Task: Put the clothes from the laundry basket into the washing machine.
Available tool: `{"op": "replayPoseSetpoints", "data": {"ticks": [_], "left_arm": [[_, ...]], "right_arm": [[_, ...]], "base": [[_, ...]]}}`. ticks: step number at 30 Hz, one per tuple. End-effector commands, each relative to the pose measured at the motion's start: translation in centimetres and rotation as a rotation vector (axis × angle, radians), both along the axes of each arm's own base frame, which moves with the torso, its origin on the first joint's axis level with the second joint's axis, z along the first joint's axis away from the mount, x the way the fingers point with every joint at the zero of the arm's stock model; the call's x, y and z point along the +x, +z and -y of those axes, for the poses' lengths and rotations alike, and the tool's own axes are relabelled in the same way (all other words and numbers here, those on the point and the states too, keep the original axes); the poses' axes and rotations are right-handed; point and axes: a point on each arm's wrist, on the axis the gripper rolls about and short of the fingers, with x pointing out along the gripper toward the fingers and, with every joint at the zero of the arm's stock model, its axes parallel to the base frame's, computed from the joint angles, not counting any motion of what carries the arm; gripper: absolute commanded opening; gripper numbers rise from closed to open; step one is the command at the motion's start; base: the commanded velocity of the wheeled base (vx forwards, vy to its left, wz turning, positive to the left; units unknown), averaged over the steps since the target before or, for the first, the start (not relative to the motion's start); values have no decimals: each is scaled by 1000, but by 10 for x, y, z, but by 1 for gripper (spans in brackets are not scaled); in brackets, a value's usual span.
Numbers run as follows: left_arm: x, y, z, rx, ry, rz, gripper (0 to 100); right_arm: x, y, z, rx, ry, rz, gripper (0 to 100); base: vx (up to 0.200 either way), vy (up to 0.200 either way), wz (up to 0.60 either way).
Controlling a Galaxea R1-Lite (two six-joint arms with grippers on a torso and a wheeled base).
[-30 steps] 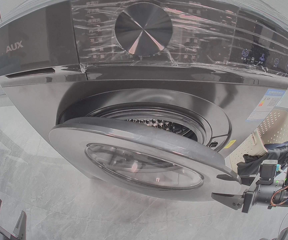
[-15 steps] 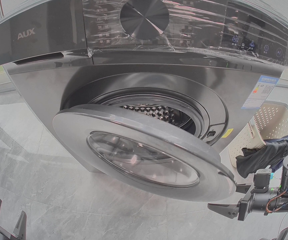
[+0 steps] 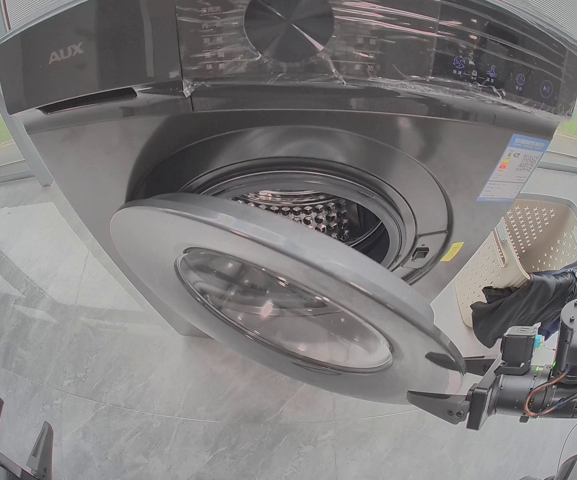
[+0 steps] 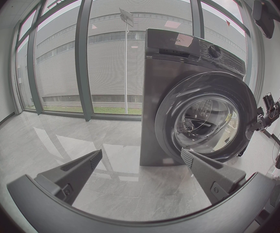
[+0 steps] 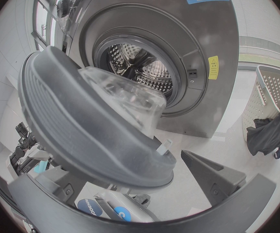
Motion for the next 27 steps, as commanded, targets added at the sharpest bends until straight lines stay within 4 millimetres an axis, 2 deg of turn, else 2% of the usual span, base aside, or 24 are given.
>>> {"op": "replayPoseSetpoints", "data": {"ticks": [1, 8, 12, 15, 22, 27], "left_arm": [[0, -5, 0, -1, 1, 1, 100], [0, -5, 0, -1, 1, 1, 100], [0, -5, 0, -1, 1, 1, 100], [0, -5, 0, -2, 1, 1, 100], [0, -5, 0, -2, 1, 1, 100], [0, -5, 0, -2, 1, 1, 100]], "right_arm": [[1, -12, -9, -20, 33, -36, 100], [-9, -16, -10, -7, 55, -55, 100], [-8, -16, -10, -5, 49, -53, 100], [-6, -16, -11, -7, 46, -53, 100], [-2, -12, -18, 11, 51, -28, 100], [-2, -18, -24, 9, 72, -34, 100]], "base": [[0, 0, 0], [0, 0, 0], [0, 0, 0], [-200, 0, 0], [0, 0, 0], [0, 0, 0]]}}
